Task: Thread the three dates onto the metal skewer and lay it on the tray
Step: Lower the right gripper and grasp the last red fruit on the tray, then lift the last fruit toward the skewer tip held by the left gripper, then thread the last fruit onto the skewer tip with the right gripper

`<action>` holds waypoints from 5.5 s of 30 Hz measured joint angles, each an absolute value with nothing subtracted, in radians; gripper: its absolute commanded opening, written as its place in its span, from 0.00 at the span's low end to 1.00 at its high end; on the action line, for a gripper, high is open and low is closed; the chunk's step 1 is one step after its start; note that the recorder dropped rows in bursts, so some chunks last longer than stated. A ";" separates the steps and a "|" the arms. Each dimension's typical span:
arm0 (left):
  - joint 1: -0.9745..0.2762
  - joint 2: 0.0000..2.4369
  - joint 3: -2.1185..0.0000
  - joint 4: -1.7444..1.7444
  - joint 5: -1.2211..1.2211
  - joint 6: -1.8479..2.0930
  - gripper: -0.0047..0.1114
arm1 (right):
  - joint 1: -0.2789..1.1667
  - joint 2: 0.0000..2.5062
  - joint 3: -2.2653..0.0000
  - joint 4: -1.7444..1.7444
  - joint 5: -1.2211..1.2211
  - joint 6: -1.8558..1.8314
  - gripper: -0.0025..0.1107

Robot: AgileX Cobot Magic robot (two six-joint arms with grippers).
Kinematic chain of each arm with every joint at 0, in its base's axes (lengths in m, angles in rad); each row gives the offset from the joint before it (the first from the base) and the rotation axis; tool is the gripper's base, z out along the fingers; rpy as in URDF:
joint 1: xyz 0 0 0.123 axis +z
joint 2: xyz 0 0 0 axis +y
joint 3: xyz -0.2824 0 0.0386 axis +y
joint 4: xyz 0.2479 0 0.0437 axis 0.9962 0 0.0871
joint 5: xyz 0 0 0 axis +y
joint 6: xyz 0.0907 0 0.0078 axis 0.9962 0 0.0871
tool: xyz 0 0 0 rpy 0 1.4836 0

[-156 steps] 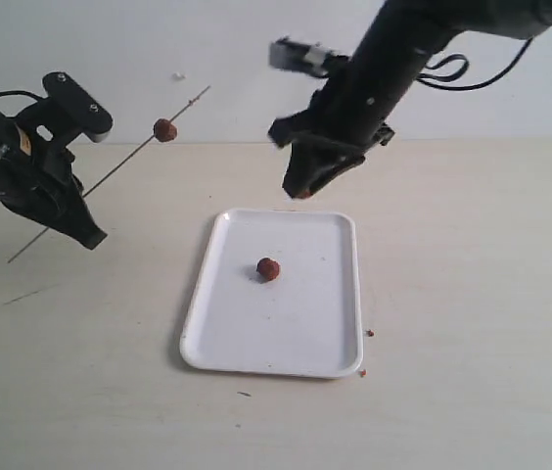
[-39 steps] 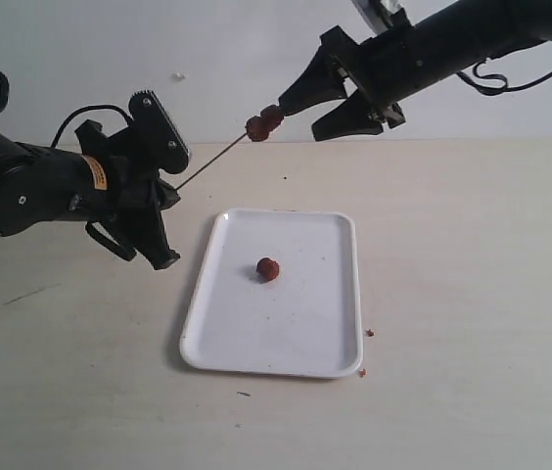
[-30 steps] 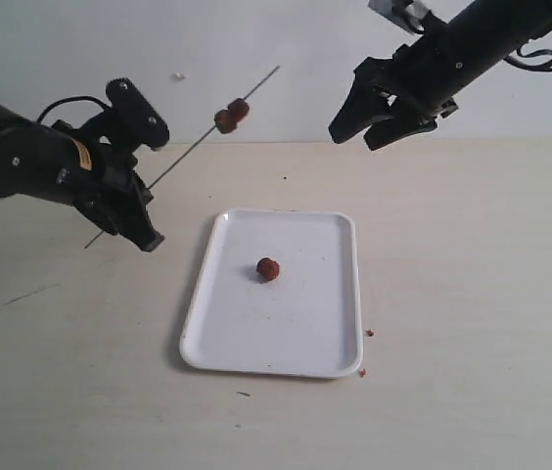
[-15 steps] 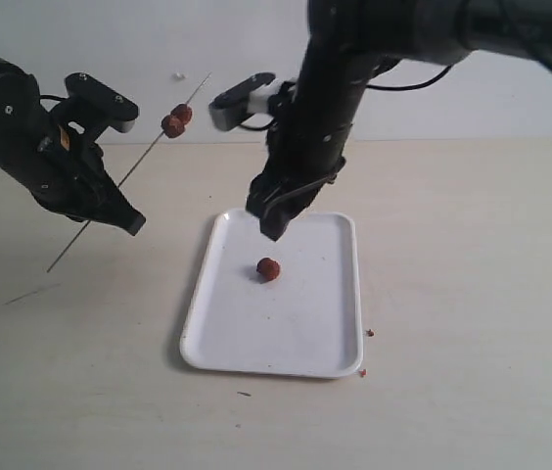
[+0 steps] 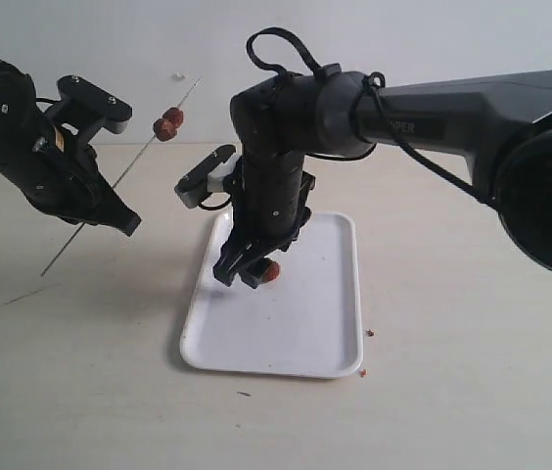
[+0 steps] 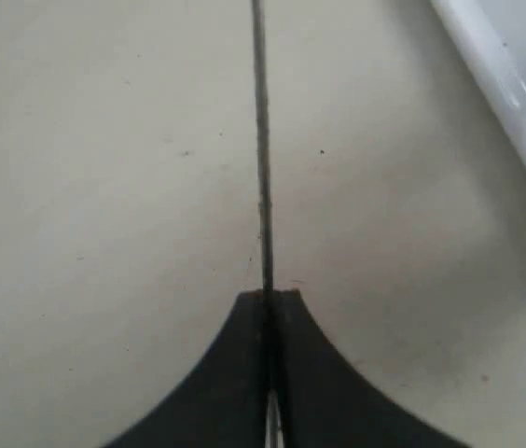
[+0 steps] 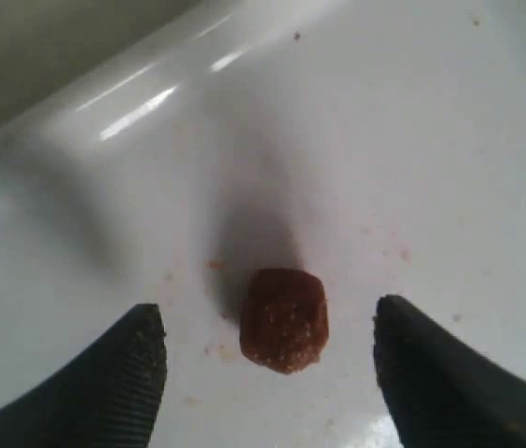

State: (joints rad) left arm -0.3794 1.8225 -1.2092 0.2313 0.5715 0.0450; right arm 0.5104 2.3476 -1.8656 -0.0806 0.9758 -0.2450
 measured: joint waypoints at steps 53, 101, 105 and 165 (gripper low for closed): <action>-0.399 1.843 -1.209 -0.464 0.626 0.903 0.04 | -0.090 2.187 -1.866 1.111 1.171 -0.664 0.26; -0.399 1.858 -1.209 -0.835 0.631 1.038 0.04 | -0.083 2.264 -1.866 1.534 1.179 -0.880 0.26; -0.399 1.858 -1.209 -0.839 0.631 1.031 0.04 | -0.083 2.264 -1.866 1.534 1.187 -0.911 0.26; -0.399 1.921 -1.208 -1.480 0.618 1.581 0.04 | -0.087 2.279 -1.872 1.548 1.222 -0.974 0.26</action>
State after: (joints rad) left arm -0.3988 1.9207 -1.2076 -1.4802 0.6177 1.5807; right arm -0.0867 2.2788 -1.8717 1.5481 1.2221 -0.9744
